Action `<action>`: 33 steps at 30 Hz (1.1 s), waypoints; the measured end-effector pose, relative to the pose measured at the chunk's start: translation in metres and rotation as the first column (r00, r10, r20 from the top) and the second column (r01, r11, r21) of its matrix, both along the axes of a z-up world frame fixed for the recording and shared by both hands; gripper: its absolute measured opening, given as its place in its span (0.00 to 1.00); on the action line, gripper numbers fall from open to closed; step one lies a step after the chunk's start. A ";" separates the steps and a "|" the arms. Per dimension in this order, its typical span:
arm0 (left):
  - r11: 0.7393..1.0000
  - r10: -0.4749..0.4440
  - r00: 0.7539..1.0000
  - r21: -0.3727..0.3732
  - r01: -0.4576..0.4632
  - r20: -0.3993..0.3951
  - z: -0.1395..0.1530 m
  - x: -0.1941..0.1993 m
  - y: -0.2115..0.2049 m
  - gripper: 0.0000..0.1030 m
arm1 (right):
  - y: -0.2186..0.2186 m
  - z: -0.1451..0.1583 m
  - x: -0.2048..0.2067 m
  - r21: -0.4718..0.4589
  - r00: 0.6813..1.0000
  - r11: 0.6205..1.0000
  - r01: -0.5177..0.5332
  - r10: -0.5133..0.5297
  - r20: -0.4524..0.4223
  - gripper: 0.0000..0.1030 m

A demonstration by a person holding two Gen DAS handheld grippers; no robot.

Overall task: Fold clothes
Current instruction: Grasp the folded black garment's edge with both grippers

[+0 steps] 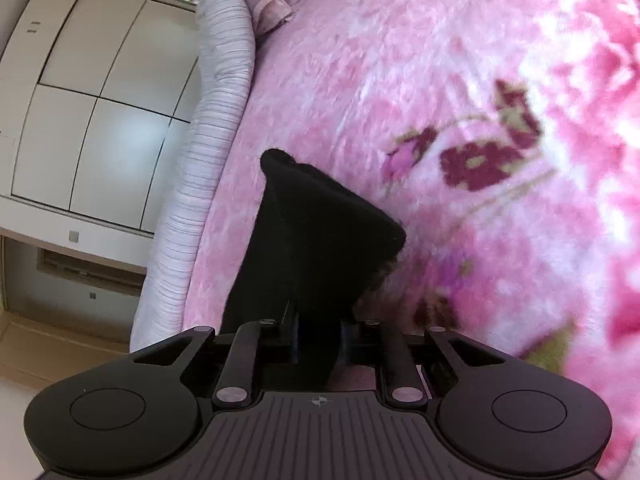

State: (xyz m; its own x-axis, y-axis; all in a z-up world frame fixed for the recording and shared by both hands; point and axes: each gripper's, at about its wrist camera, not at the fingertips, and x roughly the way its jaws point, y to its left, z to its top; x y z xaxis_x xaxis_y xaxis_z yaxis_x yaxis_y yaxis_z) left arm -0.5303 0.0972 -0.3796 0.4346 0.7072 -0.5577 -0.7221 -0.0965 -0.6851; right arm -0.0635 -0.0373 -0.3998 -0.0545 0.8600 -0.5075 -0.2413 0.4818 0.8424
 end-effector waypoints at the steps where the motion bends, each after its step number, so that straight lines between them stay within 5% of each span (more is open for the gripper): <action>1: 1.000 -0.017 1.000 -0.008 0.017 0.011 0.002 -0.004 -0.011 0.07 | -0.008 0.002 0.002 -0.003 1.000 1.000 -0.009 0.009 0.002 0.16; 4: 0.996 -0.078 0.996 -0.030 0.079 0.029 0.008 -0.015 -0.046 0.07 | -0.038 0.008 0.008 -0.017 0.999 0.999 -0.032 0.033 0.007 0.16; 8: 0.968 -0.233 0.970 -0.116 0.224 -0.066 0.003 -0.016 -0.082 0.09 | -0.078 0.007 0.010 -0.072 0.994 0.993 -0.088 0.093 0.057 0.18; 11: 0.937 -0.348 0.897 -0.062 0.344 -0.272 0.025 -0.003 -0.099 0.11 | -0.096 -0.002 0.017 -0.080 0.996 0.993 -0.088 0.089 0.018 0.24; 14: 0.886 -0.414 0.779 -0.011 0.464 -0.471 0.049 0.017 -0.114 0.12 | -0.105 0.002 0.023 -0.073 0.998 0.995 -0.062 0.064 0.021 0.35; 16: 0.837 -0.439 0.720 0.048 0.546 -0.537 0.062 0.033 -0.122 0.12 | -0.108 0.007 0.025 -0.077 0.997 0.996 -0.049 0.053 0.056 0.36; 22: 0.716 -0.573 0.631 0.056 0.696 -0.523 0.056 0.098 -0.116 0.12 | -0.121 0.010 0.027 -0.067 0.999 0.997 -0.029 0.032 0.039 0.36; 26: 0.627 -0.644 0.539 0.030 0.779 -0.543 0.040 0.145 -0.116 0.12 | -0.120 0.010 0.024 -0.068 0.998 0.996 -0.049 0.051 0.030 0.36; 29: 0.588 -0.663 0.486 0.006 0.809 -0.570 0.030 0.166 -0.117 0.12 | -0.119 0.008 0.022 -0.062 0.998 0.997 -0.053 0.054 0.022 0.36; 33: 0.574 -0.670 0.455 -0.020 0.819 -0.587 0.015 0.176 -0.110 0.13 | -0.116 0.005 0.022 -0.064 0.999 0.997 -0.050 0.051 0.017 0.36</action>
